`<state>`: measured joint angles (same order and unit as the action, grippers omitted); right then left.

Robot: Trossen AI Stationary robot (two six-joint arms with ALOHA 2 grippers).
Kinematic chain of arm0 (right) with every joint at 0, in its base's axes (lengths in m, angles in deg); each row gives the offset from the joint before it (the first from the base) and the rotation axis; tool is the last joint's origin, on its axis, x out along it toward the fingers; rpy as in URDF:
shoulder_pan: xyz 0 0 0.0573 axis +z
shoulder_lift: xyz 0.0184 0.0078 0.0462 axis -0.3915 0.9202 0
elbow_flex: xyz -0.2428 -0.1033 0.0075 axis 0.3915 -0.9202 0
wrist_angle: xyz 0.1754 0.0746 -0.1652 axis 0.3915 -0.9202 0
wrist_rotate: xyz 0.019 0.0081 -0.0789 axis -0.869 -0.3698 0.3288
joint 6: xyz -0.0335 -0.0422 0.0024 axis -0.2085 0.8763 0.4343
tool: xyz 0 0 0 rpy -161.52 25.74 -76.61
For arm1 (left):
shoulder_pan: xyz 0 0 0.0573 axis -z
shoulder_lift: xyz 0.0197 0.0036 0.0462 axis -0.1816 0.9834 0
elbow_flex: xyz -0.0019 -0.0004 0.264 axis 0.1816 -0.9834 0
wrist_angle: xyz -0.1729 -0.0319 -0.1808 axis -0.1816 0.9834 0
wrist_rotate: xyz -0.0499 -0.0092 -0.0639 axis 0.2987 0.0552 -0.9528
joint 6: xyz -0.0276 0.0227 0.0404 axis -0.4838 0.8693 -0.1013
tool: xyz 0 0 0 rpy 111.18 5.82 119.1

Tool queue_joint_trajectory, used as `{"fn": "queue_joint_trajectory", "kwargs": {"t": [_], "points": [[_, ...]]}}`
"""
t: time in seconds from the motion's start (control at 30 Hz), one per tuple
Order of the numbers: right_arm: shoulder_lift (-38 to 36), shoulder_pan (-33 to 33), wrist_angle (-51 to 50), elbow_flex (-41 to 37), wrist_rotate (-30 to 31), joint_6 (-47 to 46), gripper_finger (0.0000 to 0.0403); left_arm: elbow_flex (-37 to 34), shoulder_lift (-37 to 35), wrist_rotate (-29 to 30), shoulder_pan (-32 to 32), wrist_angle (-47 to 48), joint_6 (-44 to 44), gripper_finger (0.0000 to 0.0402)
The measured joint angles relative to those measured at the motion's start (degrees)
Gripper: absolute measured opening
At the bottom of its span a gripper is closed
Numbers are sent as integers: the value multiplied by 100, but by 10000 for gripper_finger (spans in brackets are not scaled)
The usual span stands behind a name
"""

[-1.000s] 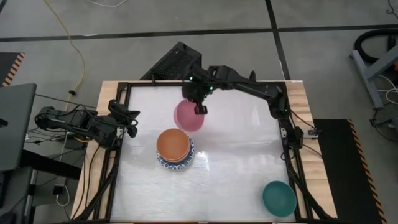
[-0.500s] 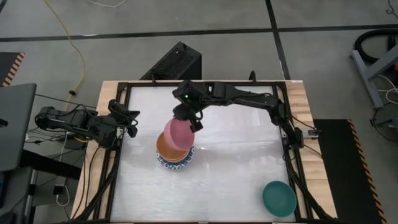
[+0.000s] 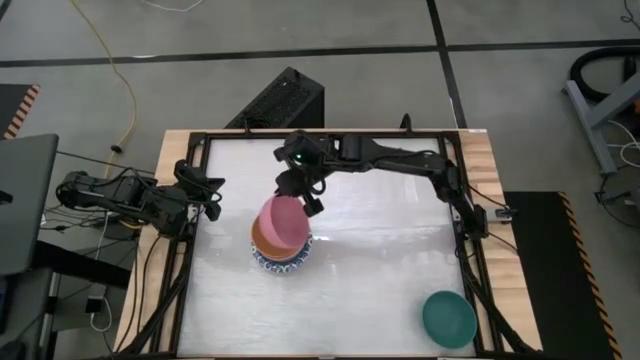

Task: Nest bowls inside each other
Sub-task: Stack the pink bowl on top of the orange bowl, then stack the green bowl on top of the pink bowl

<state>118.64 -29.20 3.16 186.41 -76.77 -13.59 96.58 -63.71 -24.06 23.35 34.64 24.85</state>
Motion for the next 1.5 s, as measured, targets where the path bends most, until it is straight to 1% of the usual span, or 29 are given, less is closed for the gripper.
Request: {"fn": "queue_joint_trajectory", "kwargs": {"t": [0.27, 0.43, 0.67, 0.73, 0.97, 1.23, 1.4, 1.5], "points": [[4, -37, 86, -458, -110, -50, 8, 0, 0, 35, 0, -2, 0, 0], [0, -42, 406, -683, -111, -35, 8, 0, 0, 53, 0, -2, 0, 0], [2, -152, 361, -868, -116, -78, 9, 0, 0, 70, -1, -2, 0, 0], [9, -157, 359, -871, -114, -92, 20, 0, 0, 70, -1, -2, 0, 0], [7, -147, 381, -871, -114, -204, 84, 0, 0, 70, 0, 0, 0, 0], [7, -157, 387, -871, -114, -306, 140, 0, 0, 70, -1, 0, 0, 0], [-79, -125, 327, -864, -106, -255, 156, 0, 0, 70, -2, 0, 0, 0], [-252, -50, -53, -864, -71, -217, 156, 0, 0, 70, -1, 0, 1, 0]]}}
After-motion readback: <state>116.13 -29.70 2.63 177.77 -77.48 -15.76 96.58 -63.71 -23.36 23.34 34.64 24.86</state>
